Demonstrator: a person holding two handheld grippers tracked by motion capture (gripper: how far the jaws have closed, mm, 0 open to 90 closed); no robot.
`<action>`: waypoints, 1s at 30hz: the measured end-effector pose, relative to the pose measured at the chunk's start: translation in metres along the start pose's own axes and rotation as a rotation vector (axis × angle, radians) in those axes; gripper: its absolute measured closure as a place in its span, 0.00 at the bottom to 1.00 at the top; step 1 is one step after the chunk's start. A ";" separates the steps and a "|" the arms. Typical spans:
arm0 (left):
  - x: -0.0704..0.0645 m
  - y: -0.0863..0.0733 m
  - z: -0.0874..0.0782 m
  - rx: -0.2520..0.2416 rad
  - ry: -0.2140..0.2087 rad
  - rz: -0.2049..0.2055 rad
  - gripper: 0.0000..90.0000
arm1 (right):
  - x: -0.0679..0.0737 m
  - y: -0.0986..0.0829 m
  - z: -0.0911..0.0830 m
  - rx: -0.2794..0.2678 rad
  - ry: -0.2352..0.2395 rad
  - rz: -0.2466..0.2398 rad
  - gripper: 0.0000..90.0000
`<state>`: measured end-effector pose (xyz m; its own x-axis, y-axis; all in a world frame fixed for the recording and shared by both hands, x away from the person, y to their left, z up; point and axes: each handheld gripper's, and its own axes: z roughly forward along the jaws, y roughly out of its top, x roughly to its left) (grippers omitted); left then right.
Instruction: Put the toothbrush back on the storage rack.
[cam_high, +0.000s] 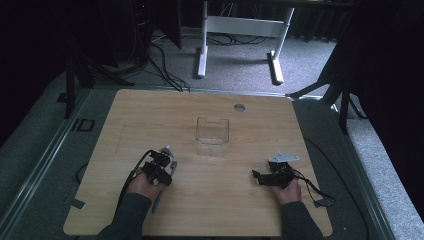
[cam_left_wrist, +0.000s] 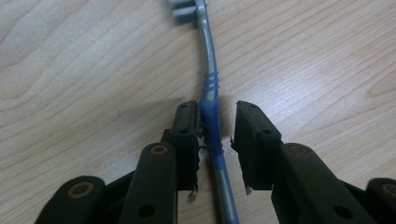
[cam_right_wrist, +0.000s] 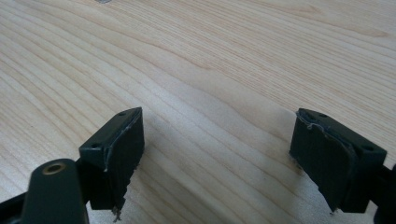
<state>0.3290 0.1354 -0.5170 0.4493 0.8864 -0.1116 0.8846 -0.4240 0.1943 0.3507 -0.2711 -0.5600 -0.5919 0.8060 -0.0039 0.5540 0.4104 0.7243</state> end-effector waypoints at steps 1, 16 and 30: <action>0.000 0.000 0.000 0.007 0.002 0.007 0.79 | 0.000 0.000 0.000 0.000 0.000 0.000 0.19; -0.007 0.002 0.002 0.057 0.072 0.062 0.89 | 0.000 0.000 0.000 0.000 0.000 0.000 0.19; -0.007 0.001 -0.010 0.000 0.057 0.083 0.91 | 0.000 0.000 0.000 0.000 0.000 0.001 0.19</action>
<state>0.3258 0.1308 -0.5058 0.5129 0.8575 -0.0400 0.8449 -0.4960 0.2004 0.3507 -0.2711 -0.5599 -0.5915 0.8063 -0.0031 0.5547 0.4097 0.7242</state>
